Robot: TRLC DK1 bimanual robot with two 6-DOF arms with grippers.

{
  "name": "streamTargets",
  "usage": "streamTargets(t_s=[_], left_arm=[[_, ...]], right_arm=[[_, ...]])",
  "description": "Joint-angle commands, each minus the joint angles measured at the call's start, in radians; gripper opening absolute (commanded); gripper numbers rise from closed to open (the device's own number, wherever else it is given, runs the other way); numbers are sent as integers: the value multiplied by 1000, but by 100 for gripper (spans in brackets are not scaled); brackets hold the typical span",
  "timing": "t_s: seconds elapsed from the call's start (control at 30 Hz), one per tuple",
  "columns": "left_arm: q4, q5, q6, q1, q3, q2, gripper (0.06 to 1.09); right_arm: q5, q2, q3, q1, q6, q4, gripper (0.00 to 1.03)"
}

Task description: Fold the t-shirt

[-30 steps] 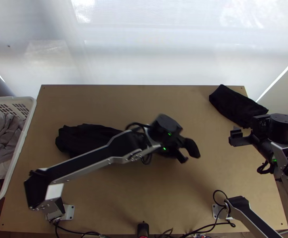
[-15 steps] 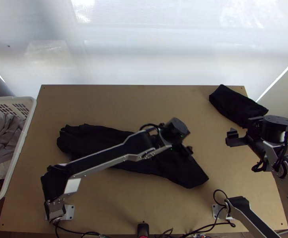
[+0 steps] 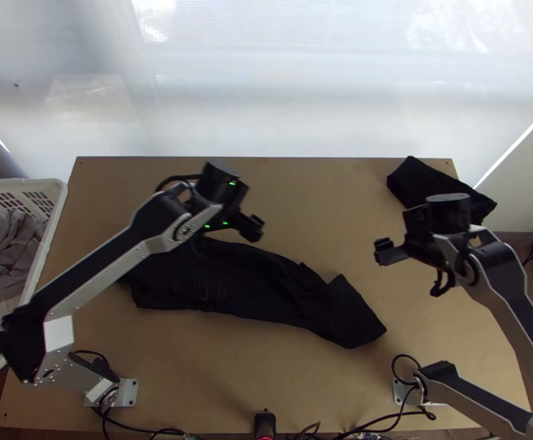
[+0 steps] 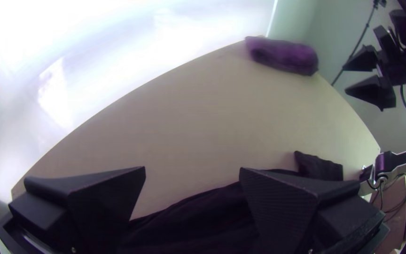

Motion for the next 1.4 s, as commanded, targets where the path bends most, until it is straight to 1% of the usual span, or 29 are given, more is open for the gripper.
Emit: streamTargets(t_s=[0.0,0.27,0.33,0.4,0.57,0.63,0.77,0.83,0.87,1.0,1.07,1.1,1.13,1.2,1.23,1.27,1.37], left_arm=[[13,-5,11,252,-242,-141,103],[111,-6,49,467,-423,-149,103],[130,-32,56,493,-460,-144,102],[130,-60,62,513,-488,-140,102],[113,-63,76,559,-538,-128,102],[102,-63,76,565,-540,-115,97],[93,-62,76,564,-534,-77,96],[87,-62,76,562,-531,-62,93],[87,-62,76,561,-532,-54,89],[98,-62,76,559,-528,-20,88],[111,-57,76,555,-526,-8,76],[119,-51,76,551,-526,-5,72],[122,-43,77,548,-523,3,71],[130,-40,77,542,-520,17,66],[136,-39,77,539,-520,21,66],[140,-37,77,536,-520,27,62],[156,-12,77,530,-517,26,40]], right_arm=[[-19,168,3,133,44,7,97],[-19,208,21,174,67,44,98],[-19,200,23,174,66,44,98],[-19,183,15,173,61,37,98],[-18,136,-17,150,58,34,98],[-19,125,-29,147,60,34,98],[-18,116,-46,147,58,34,98],[-18,114,-46,147,55,35,98],[-18,113,-46,147,55,35,98],[-18,108,-43,147,53,35,98],[-18,105,-46,147,53,34,98],[-18,105,-48,147,53,35,98],[-18,105,-48,148,53,34,98],[-18,105,-48,147,52,34,98],[-18,105,-48,148,50,34,98],[-18,103,-46,148,49,34,98],[-18,97,-44,148,47,32,98]])
